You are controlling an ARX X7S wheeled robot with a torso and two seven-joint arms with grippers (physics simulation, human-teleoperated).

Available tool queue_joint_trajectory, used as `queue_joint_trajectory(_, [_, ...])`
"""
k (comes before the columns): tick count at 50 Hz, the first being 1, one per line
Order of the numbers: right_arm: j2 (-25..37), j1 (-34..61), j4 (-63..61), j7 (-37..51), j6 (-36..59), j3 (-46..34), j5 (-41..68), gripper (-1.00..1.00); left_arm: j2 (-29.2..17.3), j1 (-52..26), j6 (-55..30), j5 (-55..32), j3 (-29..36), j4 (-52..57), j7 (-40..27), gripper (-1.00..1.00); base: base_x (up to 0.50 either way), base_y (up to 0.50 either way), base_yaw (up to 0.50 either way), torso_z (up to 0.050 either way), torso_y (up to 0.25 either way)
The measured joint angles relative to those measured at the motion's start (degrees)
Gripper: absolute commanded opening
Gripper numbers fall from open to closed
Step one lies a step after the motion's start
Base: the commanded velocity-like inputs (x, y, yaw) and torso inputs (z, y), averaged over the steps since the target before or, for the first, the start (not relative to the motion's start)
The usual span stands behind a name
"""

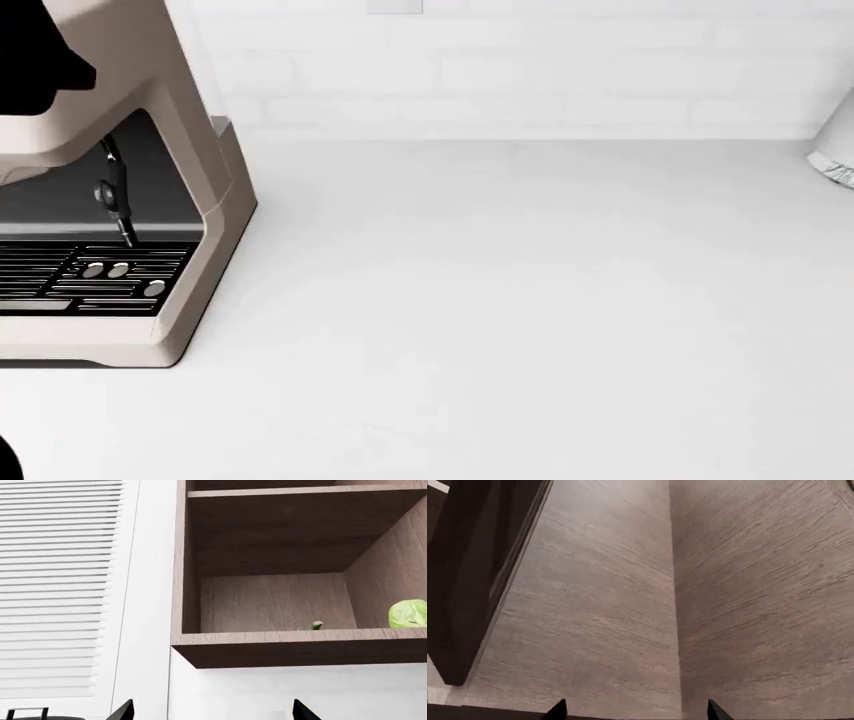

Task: Pick the brussel sprout, asparagus from the counter and place them in the cabinet. Then close the cabinet.

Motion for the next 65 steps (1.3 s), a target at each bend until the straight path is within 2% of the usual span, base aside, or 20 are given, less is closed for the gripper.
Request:
queue_joint_trajectory(9, [-0.8, 0.9, 3.9, -5.1, 4.9, 7.1, 0.1, 1.00, -0.4, 0.2, 0.6, 0.1, 0.4, 0.0, -0.1, 1.00, 0.00, 0.00, 0.00, 0.000, 0.000])
queue_joint_trajectory(18, [-4.9, 1.7, 9.5, -10.0, 9.2, 15.0, -0.3, 1.00, -0.6, 0.4, 1.1, 0.4, 0.6, 0.1, -0.2, 1.00, 0.00, 0.00, 0.00, 0.000, 0.000])
queue_joint_trajectory(31, [-10.0, -0.3, 16.6, -15.0, 5.1, 22.5, 5.1, 1.00, -1.1, 0.5, 1.9, 0.5, 1.2, 0.0, -0.4, 1.00, 0.00, 0.00, 0.00, 0.000, 0.000])
queue_joint_trajectory(47, [-15.2, -3.5, 21.6, -18.9, 0.5, 26.3, 10.8, 1.00, -1.7, 0.7, 2.7, 0.6, 1.9, 0.0, -0.7, 1.00, 0.00, 0.00, 0.00, 0.001, 0.000])
queue_joint_trajectory(65, [-25.4, -6.0, 24.0, -22.1, -1.5, 27.3, 13.8, 1.00, -2.7, 0.8, 3.6, 0.1, 3.0, -0.3, -1.9, 1.00, 0.00, 0.00, 0.00, 0.000, 0.001])
